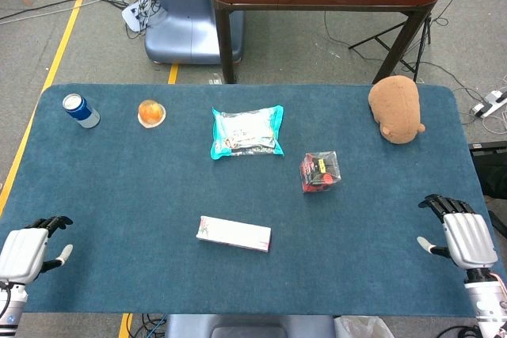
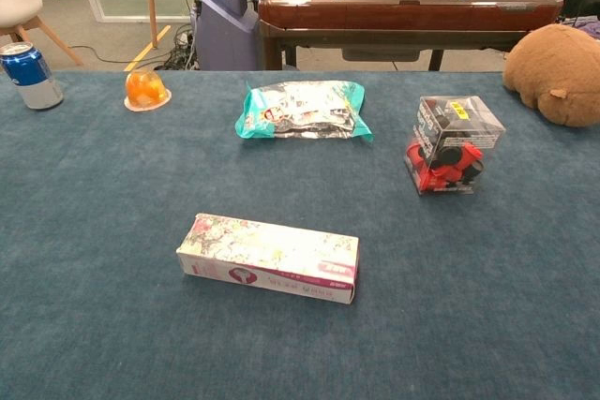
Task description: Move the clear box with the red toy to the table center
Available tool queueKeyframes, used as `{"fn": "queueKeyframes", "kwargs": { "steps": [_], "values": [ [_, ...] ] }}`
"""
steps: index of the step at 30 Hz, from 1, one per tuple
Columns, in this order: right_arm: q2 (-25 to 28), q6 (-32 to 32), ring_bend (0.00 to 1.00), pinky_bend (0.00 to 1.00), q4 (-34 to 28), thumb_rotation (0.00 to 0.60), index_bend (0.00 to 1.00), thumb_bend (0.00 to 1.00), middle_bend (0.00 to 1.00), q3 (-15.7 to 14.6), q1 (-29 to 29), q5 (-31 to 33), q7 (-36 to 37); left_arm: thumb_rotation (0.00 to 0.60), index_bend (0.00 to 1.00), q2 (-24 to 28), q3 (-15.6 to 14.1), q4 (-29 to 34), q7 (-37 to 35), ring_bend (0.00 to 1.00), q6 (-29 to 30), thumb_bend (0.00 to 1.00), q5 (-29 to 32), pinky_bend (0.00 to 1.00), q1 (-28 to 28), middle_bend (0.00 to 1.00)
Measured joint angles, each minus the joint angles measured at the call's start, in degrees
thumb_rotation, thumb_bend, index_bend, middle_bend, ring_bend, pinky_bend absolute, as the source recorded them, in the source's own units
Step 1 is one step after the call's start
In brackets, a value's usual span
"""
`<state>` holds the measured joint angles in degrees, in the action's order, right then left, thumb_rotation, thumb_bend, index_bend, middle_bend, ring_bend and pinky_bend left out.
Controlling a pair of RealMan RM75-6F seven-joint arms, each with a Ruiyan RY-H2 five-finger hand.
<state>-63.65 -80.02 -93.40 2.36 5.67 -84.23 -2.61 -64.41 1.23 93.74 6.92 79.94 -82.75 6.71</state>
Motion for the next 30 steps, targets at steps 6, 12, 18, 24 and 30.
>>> {"fn": "queueKeyframes", "kwargs": {
  "steps": [6, 12, 18, 24, 30],
  "values": [
    [-0.12, 0.16, 0.25, 0.29, -0.14, 0.6, 0.34, 0.0, 0.26, -0.03, 0.12, 0.03, -0.57, 0.6, 0.36, 0.15, 0.23, 0.03, -0.33, 0.38, -0.13, 0.26, 0.69, 0.54, 0.02, 0.41],
    [-0.41, -0.34, 0.23, 0.28, 0.07, 0.6, 0.34, 0.0, 0.25, 0.48, 0.17, 0.42, -1.03, 0.6, 0.36, 0.21, 0.51, 0.02, -0.61, 0.38, 0.47, 0.26, 0.68, 0.54, -0.09, 0.41],
    [-0.59, 0.83, 0.22, 0.28, 0.57, 0.6, 0.34, 0.0, 0.25, 1.83, 0.87, 2.89, -0.74, 0.6, 0.36, -0.08, 0.89, -0.45, -1.19, 0.38, 0.22, 0.26, 1.06, 0.54, 0.15, 0.41],
    [-0.29, 4.95, 0.22, 0.28, 0.04, 0.6, 0.34, 0.0, 0.25, 3.46, 3.22, 6.66, -3.59, 0.6, 0.36, -0.14, 0.96, -0.64, -1.52, 0.38, -0.07, 0.26, 1.31, 0.54, 0.29, 0.41],
    [-0.52, 8.26, 0.16, 0.28, -0.6, 0.6, 0.29, 0.0, 0.18, 5.82, 6.52, 10.83, -8.23, 0.6, 0.36, 0.24, 1.14, -0.42, -2.12, 0.38, 0.41, 0.26, 1.41, 0.54, 0.08, 0.41]
  ]
}}
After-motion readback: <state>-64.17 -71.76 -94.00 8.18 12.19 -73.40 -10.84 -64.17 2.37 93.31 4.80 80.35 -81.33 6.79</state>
